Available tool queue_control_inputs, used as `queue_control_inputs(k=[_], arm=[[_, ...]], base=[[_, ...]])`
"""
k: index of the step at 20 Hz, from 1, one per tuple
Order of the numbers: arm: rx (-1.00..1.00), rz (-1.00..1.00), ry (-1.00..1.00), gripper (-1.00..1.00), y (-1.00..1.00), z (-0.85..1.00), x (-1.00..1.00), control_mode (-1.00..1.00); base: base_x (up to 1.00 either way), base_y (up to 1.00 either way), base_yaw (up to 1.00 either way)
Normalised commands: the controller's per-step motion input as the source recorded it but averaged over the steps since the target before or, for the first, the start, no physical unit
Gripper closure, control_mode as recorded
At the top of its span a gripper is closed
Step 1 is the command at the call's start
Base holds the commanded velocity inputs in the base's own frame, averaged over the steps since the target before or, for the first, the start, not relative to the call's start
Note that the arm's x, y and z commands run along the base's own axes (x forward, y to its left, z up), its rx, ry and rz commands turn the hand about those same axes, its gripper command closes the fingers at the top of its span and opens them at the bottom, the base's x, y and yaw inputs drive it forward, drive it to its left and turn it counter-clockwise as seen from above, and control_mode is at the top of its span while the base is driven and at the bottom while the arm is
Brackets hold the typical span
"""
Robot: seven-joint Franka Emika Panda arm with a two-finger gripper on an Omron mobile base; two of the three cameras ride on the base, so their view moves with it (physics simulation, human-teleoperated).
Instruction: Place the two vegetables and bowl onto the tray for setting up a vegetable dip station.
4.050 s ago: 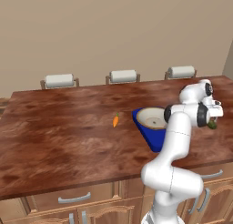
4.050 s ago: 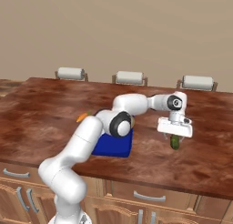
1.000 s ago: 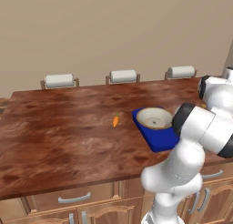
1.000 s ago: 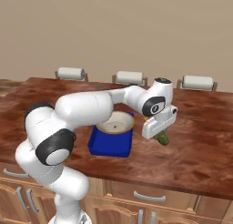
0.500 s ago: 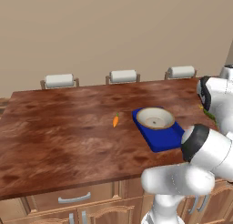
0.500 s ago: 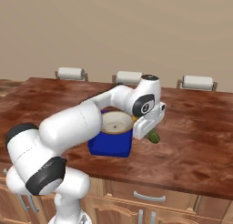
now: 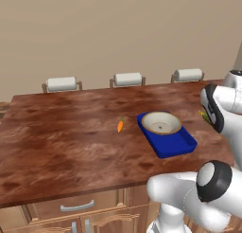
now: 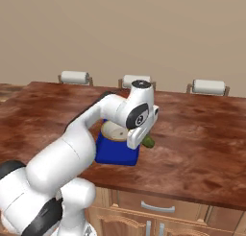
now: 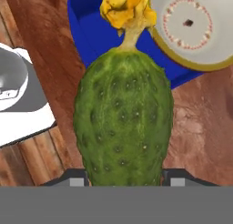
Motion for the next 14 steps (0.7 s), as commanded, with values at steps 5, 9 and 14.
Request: queue_control_inputs(k=[5,9,14], arm=[[0.00,0.07,-0.08,1.00,0.45,0.00,0.00,-1.00],[0.00,0.07,-0.08,1.00,0.47,0.00,0.00,-1.00],[0.00,0.07,-0.04,1.00,0.37,0.00,0.11,-1.00]], base=[[0.00,0.00,0.00],[0.00,0.00,0.00],[0.00,0.00,0.00]])
